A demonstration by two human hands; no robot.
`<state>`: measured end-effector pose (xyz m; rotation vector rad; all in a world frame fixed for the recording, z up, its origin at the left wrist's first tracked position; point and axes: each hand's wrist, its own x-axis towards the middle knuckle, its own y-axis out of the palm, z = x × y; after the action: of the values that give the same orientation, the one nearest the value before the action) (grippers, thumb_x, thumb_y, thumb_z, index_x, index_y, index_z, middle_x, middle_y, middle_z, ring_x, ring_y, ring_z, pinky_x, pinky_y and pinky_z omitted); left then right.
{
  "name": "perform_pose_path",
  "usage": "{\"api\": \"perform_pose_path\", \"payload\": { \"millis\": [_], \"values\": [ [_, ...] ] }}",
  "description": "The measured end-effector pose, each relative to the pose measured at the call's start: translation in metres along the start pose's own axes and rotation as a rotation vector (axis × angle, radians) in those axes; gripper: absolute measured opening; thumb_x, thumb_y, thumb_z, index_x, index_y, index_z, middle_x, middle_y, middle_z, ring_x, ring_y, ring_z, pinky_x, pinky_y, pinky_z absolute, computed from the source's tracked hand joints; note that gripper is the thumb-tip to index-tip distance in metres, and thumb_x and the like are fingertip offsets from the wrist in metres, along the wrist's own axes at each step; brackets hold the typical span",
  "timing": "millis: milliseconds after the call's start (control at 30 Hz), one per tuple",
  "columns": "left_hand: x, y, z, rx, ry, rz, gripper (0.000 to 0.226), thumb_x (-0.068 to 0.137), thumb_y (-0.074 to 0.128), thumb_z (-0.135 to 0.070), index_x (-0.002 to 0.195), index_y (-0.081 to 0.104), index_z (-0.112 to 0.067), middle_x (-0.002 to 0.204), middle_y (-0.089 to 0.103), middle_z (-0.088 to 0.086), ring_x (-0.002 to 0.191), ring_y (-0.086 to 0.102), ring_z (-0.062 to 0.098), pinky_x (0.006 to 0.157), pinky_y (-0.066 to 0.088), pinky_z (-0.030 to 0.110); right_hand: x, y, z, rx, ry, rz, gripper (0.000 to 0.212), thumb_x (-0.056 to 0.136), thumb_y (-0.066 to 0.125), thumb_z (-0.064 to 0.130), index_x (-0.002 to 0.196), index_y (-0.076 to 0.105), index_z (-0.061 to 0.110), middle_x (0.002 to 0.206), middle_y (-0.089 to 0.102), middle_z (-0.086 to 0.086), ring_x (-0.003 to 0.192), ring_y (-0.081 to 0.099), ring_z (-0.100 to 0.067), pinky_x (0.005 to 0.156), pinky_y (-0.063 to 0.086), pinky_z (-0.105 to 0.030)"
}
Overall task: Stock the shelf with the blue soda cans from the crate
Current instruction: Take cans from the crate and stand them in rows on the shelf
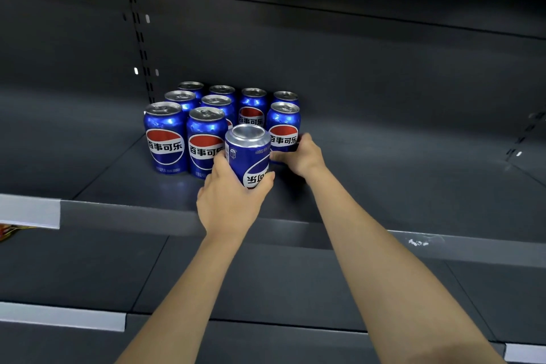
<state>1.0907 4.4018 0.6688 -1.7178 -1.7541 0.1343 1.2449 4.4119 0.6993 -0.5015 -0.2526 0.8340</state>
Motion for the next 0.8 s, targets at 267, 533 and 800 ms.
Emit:
{"api": "perform_pose_path", "payload": {
  "millis": [267, 533, 800],
  "values": [
    [0.000, 0.000, 0.002, -0.001, 0.005, 0.010, 0.073, 0.068, 0.071, -0.056, 0.123, 0.040, -0.019, 0.115, 0.061, -0.001, 0.105, 0.057, 0.023, 0.087, 0.043, 0.038, 0.005, 0.000, -0.002, 0.011, 0.009, 0.003, 0.064, 0.075, 0.080, 0.026, 0.124, 0.042, 0.009, 0.129, 0.055, -0.007, 0.116, 0.054, -0.023, 0.082, 0.040, -0.026],
    [0.000, 0.000, 0.002, -0.004, 0.003, 0.013, 0.072, 0.067, 0.071, -0.057, 0.121, 0.041, -0.020, 0.114, 0.061, -0.003, 0.105, 0.058, 0.023, 0.085, 0.044, 0.037, 0.005, 0.000, -0.005, 0.025, 0.005, -0.007, 0.065, 0.075, 0.080, 0.027, 0.125, 0.042, 0.009, 0.129, 0.055, -0.007, 0.116, 0.054, -0.023, 0.082, 0.042, -0.026],
    [0.000, 0.001, 0.002, -0.004, 0.011, 0.011, 0.072, 0.067, 0.071, -0.057, 0.120, 0.041, -0.019, 0.114, 0.062, -0.003, 0.104, 0.058, 0.022, 0.085, 0.046, 0.037, 0.001, 0.011, -0.001, -0.020, -0.023, -0.051, 0.058, 0.080, 0.075, 0.024, 0.123, 0.041, 0.007, 0.129, 0.056, -0.010, 0.115, 0.055, -0.026, 0.079, 0.042, -0.027]
  ]
}}
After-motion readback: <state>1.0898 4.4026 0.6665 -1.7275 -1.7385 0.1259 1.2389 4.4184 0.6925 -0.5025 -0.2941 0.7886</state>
